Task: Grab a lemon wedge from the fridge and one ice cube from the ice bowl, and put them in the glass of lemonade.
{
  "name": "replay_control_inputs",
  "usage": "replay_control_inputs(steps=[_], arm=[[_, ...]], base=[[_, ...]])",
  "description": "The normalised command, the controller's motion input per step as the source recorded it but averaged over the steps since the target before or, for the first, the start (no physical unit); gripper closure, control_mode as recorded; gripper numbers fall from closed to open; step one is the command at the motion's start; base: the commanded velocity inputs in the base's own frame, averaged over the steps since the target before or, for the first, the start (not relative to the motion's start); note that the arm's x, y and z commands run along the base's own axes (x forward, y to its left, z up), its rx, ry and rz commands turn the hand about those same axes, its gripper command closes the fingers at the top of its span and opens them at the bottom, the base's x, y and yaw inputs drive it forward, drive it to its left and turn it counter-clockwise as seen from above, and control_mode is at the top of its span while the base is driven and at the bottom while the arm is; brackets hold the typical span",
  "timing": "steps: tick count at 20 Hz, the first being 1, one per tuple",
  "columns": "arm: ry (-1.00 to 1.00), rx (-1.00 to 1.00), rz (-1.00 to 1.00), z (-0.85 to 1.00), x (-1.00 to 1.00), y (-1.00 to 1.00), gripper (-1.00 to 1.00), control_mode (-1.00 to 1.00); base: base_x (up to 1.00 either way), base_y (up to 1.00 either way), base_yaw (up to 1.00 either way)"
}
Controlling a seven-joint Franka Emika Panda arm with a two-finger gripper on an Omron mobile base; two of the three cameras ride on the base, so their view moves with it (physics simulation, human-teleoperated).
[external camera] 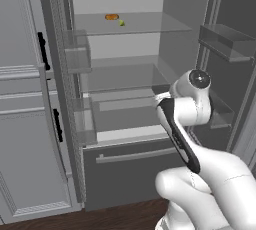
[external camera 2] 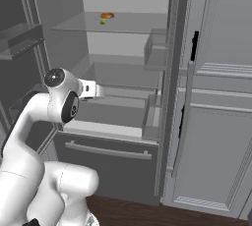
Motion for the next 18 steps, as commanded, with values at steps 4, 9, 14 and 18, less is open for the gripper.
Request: replay_control_inputs(steps=[4, 9, 14, 18], arm=[[0.00, 0.00, 0.00, 0.00, 0.00, 0.00, -1.00, 1.00], [0.00, 0.00, 0.00, 0.00, 0.00, 0.00, -1.00, 1.00], [0.00, 0.00, 0.00, 0.00, 0.00, 0.00, -1.00, 1.00], [0.00, 0.00, 0.00, 0.00, 0.00, 0.00, -1.00, 1.00]], base=[[0.53, 0.07, -0.02], [0.65, 0.28, -0.07], [0.59, 0.62, -0.08], [0.70, 0.43, -0.06]])
